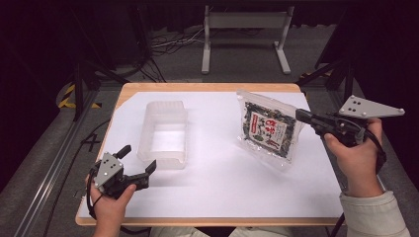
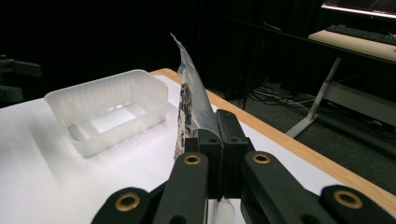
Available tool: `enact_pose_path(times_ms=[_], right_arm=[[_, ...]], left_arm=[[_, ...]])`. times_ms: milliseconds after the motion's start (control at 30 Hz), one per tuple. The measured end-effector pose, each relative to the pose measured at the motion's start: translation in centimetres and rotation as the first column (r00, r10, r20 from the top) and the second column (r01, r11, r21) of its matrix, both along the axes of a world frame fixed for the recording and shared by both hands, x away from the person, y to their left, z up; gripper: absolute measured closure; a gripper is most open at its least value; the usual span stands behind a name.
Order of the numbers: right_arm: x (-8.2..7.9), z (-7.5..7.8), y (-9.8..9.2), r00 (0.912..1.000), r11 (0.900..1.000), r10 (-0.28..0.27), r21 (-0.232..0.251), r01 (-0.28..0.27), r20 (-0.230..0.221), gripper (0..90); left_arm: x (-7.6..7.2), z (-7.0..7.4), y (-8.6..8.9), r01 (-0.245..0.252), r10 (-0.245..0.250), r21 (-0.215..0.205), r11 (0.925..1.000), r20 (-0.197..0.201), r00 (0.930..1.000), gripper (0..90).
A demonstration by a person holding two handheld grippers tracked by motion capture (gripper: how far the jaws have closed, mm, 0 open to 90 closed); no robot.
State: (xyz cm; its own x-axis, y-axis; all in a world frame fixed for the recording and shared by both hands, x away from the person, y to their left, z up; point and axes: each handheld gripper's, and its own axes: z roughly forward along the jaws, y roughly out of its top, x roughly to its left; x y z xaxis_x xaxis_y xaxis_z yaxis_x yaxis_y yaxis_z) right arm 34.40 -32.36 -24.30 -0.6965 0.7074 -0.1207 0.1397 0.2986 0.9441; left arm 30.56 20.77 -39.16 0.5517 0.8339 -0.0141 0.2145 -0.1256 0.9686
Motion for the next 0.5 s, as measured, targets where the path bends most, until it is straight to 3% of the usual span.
enact_pose_path(times_ms=[500], right_arm=[[0.2,3.4,3.6,0.9928,0.993,0.118,0.008,-0.119,0.017,90.0]], left_arm=[[0.7,1.6,-2.0,0.077,-0.077,0.011,0.997,0.022,0.9968,6.2]])
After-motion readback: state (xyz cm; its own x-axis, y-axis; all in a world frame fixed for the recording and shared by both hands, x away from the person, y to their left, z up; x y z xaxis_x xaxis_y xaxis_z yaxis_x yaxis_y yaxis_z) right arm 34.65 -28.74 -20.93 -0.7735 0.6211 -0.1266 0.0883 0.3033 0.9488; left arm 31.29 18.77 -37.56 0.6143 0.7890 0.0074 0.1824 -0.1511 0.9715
